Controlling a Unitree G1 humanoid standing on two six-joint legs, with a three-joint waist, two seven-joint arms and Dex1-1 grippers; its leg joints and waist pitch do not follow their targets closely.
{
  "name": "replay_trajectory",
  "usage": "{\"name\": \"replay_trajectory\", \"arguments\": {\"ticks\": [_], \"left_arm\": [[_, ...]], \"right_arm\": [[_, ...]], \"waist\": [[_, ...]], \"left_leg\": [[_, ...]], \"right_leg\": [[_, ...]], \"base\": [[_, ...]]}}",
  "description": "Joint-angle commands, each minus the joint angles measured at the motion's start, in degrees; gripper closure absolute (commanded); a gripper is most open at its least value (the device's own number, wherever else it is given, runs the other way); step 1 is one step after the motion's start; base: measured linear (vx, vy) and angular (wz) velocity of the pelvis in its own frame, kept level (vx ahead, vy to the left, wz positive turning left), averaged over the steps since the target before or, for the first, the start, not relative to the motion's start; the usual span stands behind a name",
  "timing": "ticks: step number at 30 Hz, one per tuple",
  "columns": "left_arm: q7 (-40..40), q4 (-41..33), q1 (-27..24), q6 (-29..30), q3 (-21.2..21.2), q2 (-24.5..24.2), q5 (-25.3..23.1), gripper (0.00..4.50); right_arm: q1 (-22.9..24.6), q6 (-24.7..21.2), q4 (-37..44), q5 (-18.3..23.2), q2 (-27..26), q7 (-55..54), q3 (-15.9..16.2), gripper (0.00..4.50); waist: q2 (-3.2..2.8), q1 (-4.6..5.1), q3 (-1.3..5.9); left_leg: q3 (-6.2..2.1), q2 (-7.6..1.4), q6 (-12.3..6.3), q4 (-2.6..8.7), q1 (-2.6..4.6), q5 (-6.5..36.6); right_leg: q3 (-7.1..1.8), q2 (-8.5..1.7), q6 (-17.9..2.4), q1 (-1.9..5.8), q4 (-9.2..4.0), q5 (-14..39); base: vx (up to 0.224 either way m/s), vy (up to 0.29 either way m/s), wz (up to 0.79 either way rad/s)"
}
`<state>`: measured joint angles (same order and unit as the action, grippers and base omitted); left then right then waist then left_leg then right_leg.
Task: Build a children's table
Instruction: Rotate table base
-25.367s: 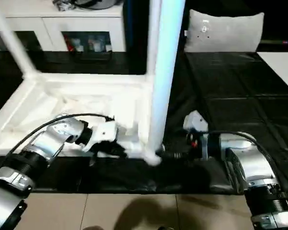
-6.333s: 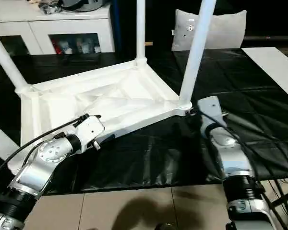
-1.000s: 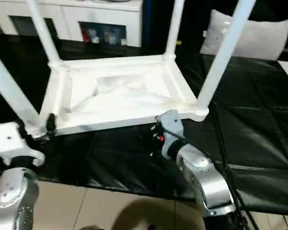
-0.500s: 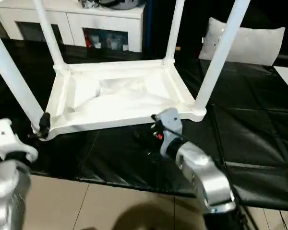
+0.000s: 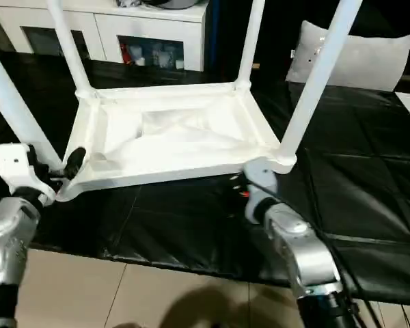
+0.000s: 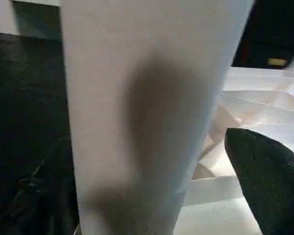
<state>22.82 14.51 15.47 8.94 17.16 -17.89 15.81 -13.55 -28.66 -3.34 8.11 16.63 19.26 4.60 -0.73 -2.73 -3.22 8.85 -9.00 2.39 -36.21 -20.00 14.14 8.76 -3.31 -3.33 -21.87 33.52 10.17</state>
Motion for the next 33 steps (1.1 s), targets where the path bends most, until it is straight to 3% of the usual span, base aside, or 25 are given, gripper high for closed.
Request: {"name": "replay_trajectory", "arguments": {"ticks": [1, 2, 4, 5, 8, 10, 11, 16, 20, 21, 22, 23, 27, 33], "left_arm": [[8.1, -2.1, 1.5, 2.4, -1.8, -1.2, 4.2, 0.09], [10.1, -2.8, 1.5, 3.5, -2.0, -1.6, 5.6, 0.09], [18.1, -4.7, 0.8, 5.4, -5.2, -3.7, 7.6, 0.09], [20.7, -5.2, 0.4, 5.5, -7.0, -4.5, 7.4, 0.09], [26.5, -6.5, -0.1, 6.5, -11.2, -5.7, 7.7, 0.09], [28.7, -7.5, -0.3, 7.6, -12.8, -5.8, 8.4, 0.09], [29.6, -8.3, -0.4, 8.4, -13.6, -5.8, 8.9, 0.09], [31.8, -11.6, -0.4, 9.8, -17.6, -3.9, 9.9, 0.09], [32.5, -14.6, 0.1, 11.2, -20.8, -0.4, 11.8, 0.09], [33.1, -16.5, -0.1, 12.4, -21.8, 0.1, 13.1, 0.09], [33.7, -18.4, -0.4, 13.7, -22.6, 0.4, 14.4, 0.09], [34.6, -21.4, -1.1, 15.4, -24.2, 0.6, 16.1, 0.09], [35.0, -25.3, -1.9, 17.4, -26.2, 1.1, 17.3, 0.09], [34.1, -25.9, -1.4, 18.0, -27.5, 2.6, 17.0, 0.09]], "right_arm": [[-1.8, -0.3, -3.4, -1.8, 1.6, -0.2, -1.2, 0.0], [-2.2, 0.0, -4.5, -2.2, 2.0, -0.4, -1.2, 0.0], [-4.0, 1.1, -8.9, -2.5, 2.9, -0.7, -1.8, 0.0], [-4.9, 1.9, -11.4, -2.8, 3.3, -0.8, -1.9, 0.0], [-7.5, 4.8, -19.8, -4.6, 4.6, -1.5, -2.3, 0.0], [-8.6, 5.7, -22.5, -4.9, 5.1, -2.0, -2.5, 0.0], [-9.2, 6.1, -23.4, -4.7, 5.2, -2.0, -2.9, 0.0], [-12.7, 8.6, -28.2, -5.0, 5.1, -1.5, -3.2, 0.0], [-16.6, 13.7, -34.1, -5.0, 2.7, -0.7, -3.0, 0.0], [-17.3, 15.1, -34.6, -4.7, 1.7, 0.0, -2.8, 0.0], [-17.8, 15.9, -34.6, -4.4, 0.8, 0.6, -2.4, 0.0], [-18.5, 16.9, -34.8, -4.2, -0.2, 1.7, -1.7, 0.0], [-19.9, 18.8, -36.2, -4.6, -1.5, 3.7, -0.3, 0.0], [-22.2, 21.5, -39.1, -5.5, -3.1, 5.2, 0.1, 0.0]], "waist": [[-0.83, -0.14, 3.54], [-0.88, -0.39, 3.42], [0.69, -0.56, 3.43], [-0.24, -1.0, 3.42], [0.52, -1.12, 3.45], [0.51, -1.29, 3.4], [0.97, -1.3, 3.49], [0.96, -1.36, 3.38], [1.15, -1.37, 3.39], [1.44, -1.24, 3.35], [1.3, -1.23, 3.47], [1.66, -0.72, 3.5], [1.92, 0.72, 3.56], [1.94, 1.37, 3.37]], "left_leg": [[-1.89, -5.21, -1.12, 5.06, 0.51, 5.4], [-1.78, -5.12, -0.58, 5.14, 0.44, 5.9], [-1.46, -5.18, -0.65, 5.23, 0.52, 5.8], [-1.47, -5.24, -0.69, 5.23, 0.67, 5.2], [-1.26, -5.25, -0.52, 5.23, 0.59, 4.4], [-1.07, -5.3, -0.87, 5.21, 0.43, 3.2], [-0.87, -5.22, -1.16, 5.16, 0.33, 3.2], [-0.58, -5.13, -1.4, 4.99, 0.36, 3.5], [-0.32, -5.07, -1.59, 4.84, 0.39, 4.4], [-0.36, -5.04, -1.68, 4.92, 0.16, 4.3], [-0.43, -5.19, -1.55, 4.89, 0.24, 4.2], [-0.66, -5.41, -1.66, 5.0, -0.27, 3.5], [-0.58, -5.14, -2.59, 4.76, -0.79, 2.2], [-0.3, -4.78, -3.46, 4.47, -0.6, 3.0]], "right_leg": [[-5.47, -7.14, -8.0, 2.94, -3.75, 10.7], [-5.5, -7.26, -8.4, 2.99, -3.69, 11.5], [-5.6, -7.3, -8.2, 2.93, -3.78, 12.9], [-5.6, -7.36, -8.3, 2.74, -3.6, 13.6], [-5.67, -7.46, -8.1, 2.79, -3.54, 14.3], [-5.73, -7.29, -8.3, 2.87, -3.32, 12.8], [-5.75, -7.39, -8.1, 2.96, -3.41, 13.1], [-5.79, -7.2, -7.9, 2.75, -3.64, 16.4], [-5.66, -7.26, -7.5, 2.7, -4.04, 18.9], [-5.6, -7.08, -7.2, 2.85, -4.09, 19.1], [-5.61, -7.19, -7.3, 2.84, -3.84, 18.8], [-5.55, -7.3, -7.9, 3.18, -3.42, 17.3], [-5.56, -7.03, -8.8, 3.36, -2.99, 14.6], [-5.36, -6.68, -7.1, 2.95, -3.87, 18.9]], "base": [[0.0, 0.0, 0.0], [0.0, 0.0, 0.0], [0.0, 0.0, 0.0], [0.0, 0.0, 0.0], [0.0, 0.0, 0.0], [0.0, 0.0, 0.0], [0.0, 0.0, 0.0], [0.0, 0.0, 0.0], [0.0, 0.0, 0.0], [0.0, 0.0, 0.0], [0.0, 0.0, 0.0], [0.0, 0.0, 0.0], [0.0, 0.0, 0.0], [0.0, 0.0, 0.0]]}}
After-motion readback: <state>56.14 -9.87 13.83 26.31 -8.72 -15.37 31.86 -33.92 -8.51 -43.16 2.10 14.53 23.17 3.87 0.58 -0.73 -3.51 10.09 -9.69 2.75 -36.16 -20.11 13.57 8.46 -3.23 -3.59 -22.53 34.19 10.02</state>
